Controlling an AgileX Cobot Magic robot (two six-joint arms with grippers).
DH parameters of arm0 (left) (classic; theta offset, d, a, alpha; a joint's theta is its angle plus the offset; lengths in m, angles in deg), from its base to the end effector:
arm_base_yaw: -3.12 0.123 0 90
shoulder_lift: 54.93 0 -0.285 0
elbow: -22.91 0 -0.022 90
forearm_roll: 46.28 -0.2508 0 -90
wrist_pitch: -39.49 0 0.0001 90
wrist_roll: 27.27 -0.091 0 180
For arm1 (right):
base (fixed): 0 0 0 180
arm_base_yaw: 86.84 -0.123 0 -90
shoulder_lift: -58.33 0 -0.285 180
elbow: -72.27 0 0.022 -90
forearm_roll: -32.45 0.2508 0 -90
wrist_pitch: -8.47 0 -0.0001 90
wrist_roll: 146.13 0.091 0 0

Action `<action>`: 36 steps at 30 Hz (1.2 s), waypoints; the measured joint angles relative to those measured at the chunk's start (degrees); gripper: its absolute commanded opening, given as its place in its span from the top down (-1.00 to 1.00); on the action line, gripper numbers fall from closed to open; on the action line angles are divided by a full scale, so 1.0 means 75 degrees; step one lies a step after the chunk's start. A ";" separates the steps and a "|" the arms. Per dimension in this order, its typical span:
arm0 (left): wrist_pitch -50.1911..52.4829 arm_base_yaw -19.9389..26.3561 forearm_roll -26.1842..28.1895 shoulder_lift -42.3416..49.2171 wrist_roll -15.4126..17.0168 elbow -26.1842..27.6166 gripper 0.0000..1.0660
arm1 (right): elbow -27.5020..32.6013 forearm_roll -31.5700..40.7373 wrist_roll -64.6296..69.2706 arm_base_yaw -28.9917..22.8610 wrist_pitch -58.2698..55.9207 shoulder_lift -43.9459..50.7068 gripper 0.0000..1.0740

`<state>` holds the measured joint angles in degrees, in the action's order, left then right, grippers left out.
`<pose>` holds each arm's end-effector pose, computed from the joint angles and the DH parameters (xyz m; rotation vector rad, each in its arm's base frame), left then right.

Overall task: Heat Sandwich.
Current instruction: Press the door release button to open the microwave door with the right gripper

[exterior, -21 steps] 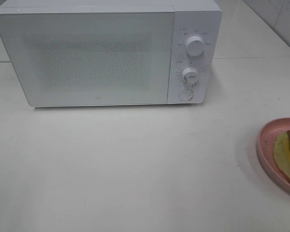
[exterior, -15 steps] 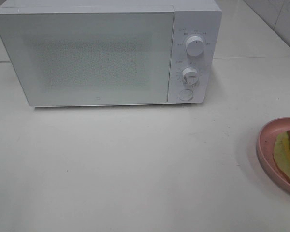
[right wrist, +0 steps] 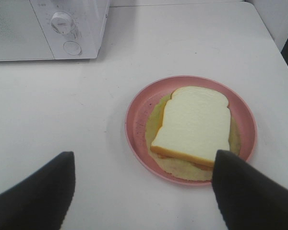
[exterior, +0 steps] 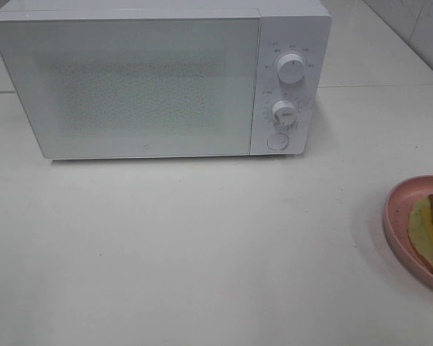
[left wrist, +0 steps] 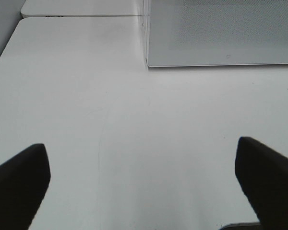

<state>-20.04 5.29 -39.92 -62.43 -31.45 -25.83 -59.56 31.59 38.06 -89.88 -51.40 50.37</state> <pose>-0.0043 -0.0089 0.2786 0.0392 2.0158 -0.0619 -0.0045 -0.0014 0.2805 0.0209 2.0249 0.0619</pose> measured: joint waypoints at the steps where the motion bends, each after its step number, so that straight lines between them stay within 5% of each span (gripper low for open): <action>1: 0.0000 0.0000 0.0000 0.0000 0.0000 0.0000 -0.89 | -0.0031 0.0000 -0.0008 0.0000 0.0015 -0.0069 -0.42; 36: 0.0000 0.0000 0.0000 0.0000 0.0000 0.0000 -0.89 | 0.0222 0.0000 -0.0008 0.0000 0.3659 -0.3400 -0.45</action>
<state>-20.04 5.29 -39.92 -62.43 -31.45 -25.83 -57.90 31.59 38.00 -89.88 -23.96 24.88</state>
